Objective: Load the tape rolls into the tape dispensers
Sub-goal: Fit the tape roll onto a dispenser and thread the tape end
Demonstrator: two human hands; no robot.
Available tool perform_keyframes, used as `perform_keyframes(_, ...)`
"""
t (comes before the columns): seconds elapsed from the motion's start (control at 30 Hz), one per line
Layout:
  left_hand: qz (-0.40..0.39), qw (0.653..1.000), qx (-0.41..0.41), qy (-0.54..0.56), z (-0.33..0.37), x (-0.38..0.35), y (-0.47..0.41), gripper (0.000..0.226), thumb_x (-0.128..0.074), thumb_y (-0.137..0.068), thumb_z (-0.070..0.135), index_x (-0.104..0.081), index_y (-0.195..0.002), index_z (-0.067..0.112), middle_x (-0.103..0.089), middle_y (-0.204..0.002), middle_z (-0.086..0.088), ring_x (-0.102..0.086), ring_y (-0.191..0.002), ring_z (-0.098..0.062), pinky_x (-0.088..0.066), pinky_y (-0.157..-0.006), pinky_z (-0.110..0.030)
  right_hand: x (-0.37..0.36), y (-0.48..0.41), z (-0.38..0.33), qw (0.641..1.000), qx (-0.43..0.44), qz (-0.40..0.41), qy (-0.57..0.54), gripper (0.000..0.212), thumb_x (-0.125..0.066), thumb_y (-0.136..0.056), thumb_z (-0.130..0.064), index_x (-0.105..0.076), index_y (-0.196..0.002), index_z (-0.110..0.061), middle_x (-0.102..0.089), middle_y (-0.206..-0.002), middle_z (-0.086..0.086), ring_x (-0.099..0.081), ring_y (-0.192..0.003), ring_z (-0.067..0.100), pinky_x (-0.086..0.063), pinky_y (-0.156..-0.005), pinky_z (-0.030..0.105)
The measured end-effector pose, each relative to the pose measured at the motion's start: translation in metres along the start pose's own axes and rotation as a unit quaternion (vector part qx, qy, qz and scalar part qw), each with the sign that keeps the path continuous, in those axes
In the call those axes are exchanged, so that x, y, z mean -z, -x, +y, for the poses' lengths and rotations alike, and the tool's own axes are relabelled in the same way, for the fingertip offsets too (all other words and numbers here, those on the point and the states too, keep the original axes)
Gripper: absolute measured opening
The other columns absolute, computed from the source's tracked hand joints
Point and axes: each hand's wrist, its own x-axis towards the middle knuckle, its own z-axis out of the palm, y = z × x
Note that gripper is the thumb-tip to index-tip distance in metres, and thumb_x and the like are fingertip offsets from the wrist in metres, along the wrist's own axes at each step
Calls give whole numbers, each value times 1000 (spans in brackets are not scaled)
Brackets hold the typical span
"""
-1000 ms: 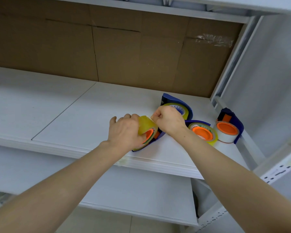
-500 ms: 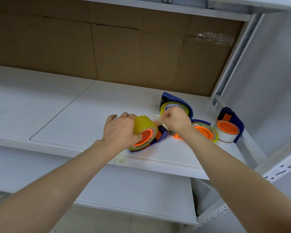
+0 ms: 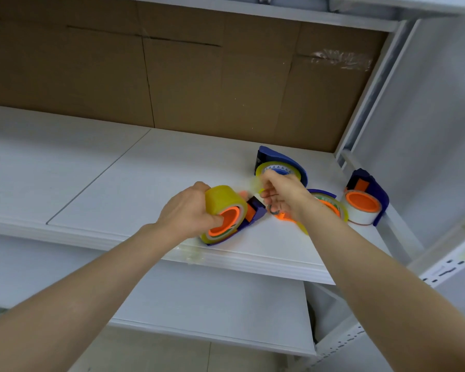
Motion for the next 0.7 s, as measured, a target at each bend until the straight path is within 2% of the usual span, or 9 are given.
perform_keyframes(0.07,-26,999,20,28,-4,1,1,64,-73,-73,34,-41,-124,14,-54,-97,-1,-54,-87,-23,-44,-68,-30,-4,2,3,999,34,-19,36,23,-66,-82,-24,-64,-72,-4,-61,-67,11,-46,-50,12,-36,-44,22)
perform_keyframes(0.13,-33,999,27,23,-8,2,5,64,-72,-73,35,-39,-125,14,-53,-97,-1,-53,-87,-23,-41,-68,-29,-9,3,5,995,72,-30,61,21,-70,-82,-22,-71,-84,0,-69,-80,17,-48,-51,10,-34,-39,18)
perform_keyframes(0.3,-14,1000,17,-6,-10,3,13,63,-70,-74,38,-39,-123,15,-52,-94,0,-51,-84,-24,-41,-69,-28,-12,4,5,995,88,-16,43,20,-72,-81,-15,-70,-88,3,-72,-90,17,-49,-53,10,-35,-41,18)
perform_keyframes(0.4,23,999,25,12,-8,-2,19,64,-70,-74,41,-39,-125,17,-60,-102,-4,-57,-91,-27,-39,-70,-27,-13,4,6,993,102,13,60,20,-75,-77,-20,-69,-81,-2,-71,-86,10,-55,-69,14,-43,-56,23)
perform_keyframes(0.5,59,997,25,36,-6,-11,25,66,-70,-74,43,-38,-126,17,-62,-108,-6,-59,-99,-30,-37,-71,-27,-14,8,3,998,57,2,-10,14,-76,-76,-16,-66,-77,-8,-64,-78,6,-57,-78,18,-48,-72,32)
perform_keyframes(0.53,65,996,26,46,-6,-14,26,67,-70,-74,43,-37,-126,17,-61,-107,-5,-59,-99,-30,-37,-71,-27,-14,11,1,998,49,-4,-39,13,-76,-76,-13,-65,-79,-7,-62,-76,6,-57,-75,17,-50,-69,31)
perform_keyframes(0.63,42,994,27,100,-10,-18,27,71,-76,-71,40,-35,-124,17,-56,-104,-1,-58,-98,-27,-43,-72,-30,-12,21,-6,995,73,-5,-65,13,-74,-77,-6,-64,-82,0,-59,-69,10,-54,-56,16,-44,-40,18)
perform_keyframes(0.67,25,991,31,129,-12,-17,27,74,-79,-68,39,-34,-124,17,-54,-105,0,-58,-98,-25,-47,-75,-32,-12,23,-6,994,88,6,-57,14,-74,-77,-6,-65,-84,2,-60,-69,10,-54,-56,16,-45,-40,20)
perform_keyframes(0.7,7,986,37,164,-13,-15,26,78,-81,-65,38,-34,-124,18,-53,-106,2,-57,-98,-23,-50,-78,-34,-13,24,-6,993,103,23,-44,16,-75,-76,-6,-67,-86,3,-62,-70,10,-56,-59,15,-51,-48,23)
